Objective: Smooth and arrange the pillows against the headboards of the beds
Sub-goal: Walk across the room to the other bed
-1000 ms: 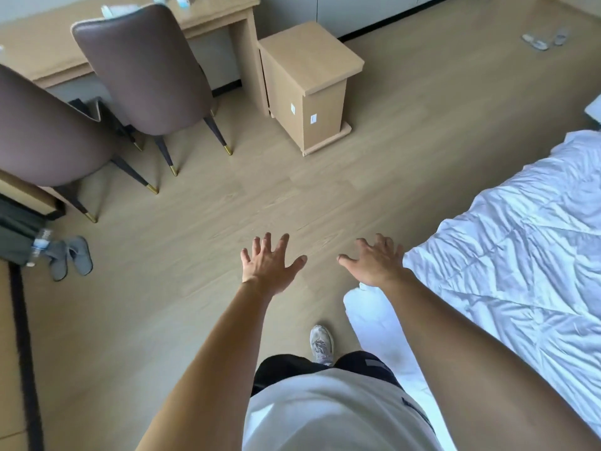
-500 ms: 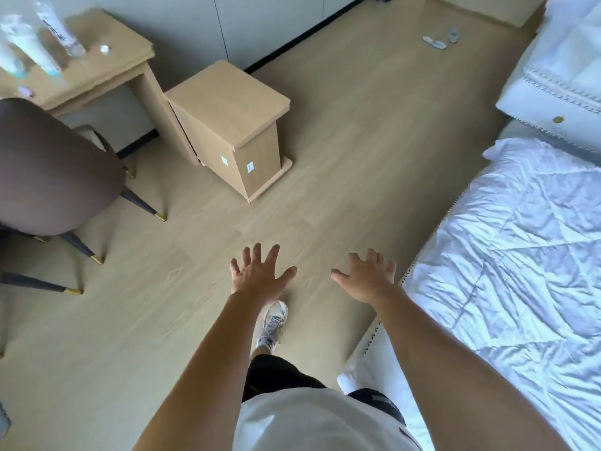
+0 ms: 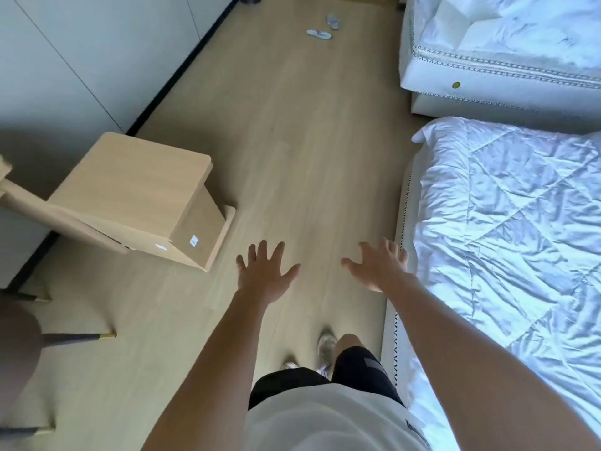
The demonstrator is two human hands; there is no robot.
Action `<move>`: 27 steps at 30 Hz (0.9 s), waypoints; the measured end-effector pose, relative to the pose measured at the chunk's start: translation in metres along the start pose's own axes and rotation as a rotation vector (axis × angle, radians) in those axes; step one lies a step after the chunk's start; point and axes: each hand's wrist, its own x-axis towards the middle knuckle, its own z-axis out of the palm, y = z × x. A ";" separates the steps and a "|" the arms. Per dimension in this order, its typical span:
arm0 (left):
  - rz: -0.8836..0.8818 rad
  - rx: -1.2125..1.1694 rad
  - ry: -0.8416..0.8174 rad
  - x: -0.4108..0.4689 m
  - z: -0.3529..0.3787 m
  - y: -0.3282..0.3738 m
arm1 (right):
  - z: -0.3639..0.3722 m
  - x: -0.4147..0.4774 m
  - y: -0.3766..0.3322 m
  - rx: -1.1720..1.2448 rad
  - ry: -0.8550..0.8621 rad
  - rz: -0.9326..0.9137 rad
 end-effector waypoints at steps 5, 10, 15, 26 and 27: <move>0.092 0.032 -0.017 0.099 -0.035 0.025 | -0.037 0.073 0.002 0.052 -0.008 0.063; 0.143 0.055 -0.023 0.206 -0.072 0.064 | -0.084 0.163 0.012 0.085 0.000 0.108; 0.154 0.050 -0.023 0.303 -0.119 0.102 | -0.138 0.255 0.021 0.113 -0.032 0.140; 0.229 0.104 -0.032 0.489 -0.205 0.160 | -0.243 0.424 0.029 0.182 -0.021 0.208; 0.247 0.108 -0.034 0.506 -0.213 0.165 | -0.252 0.440 0.029 0.186 -0.018 0.220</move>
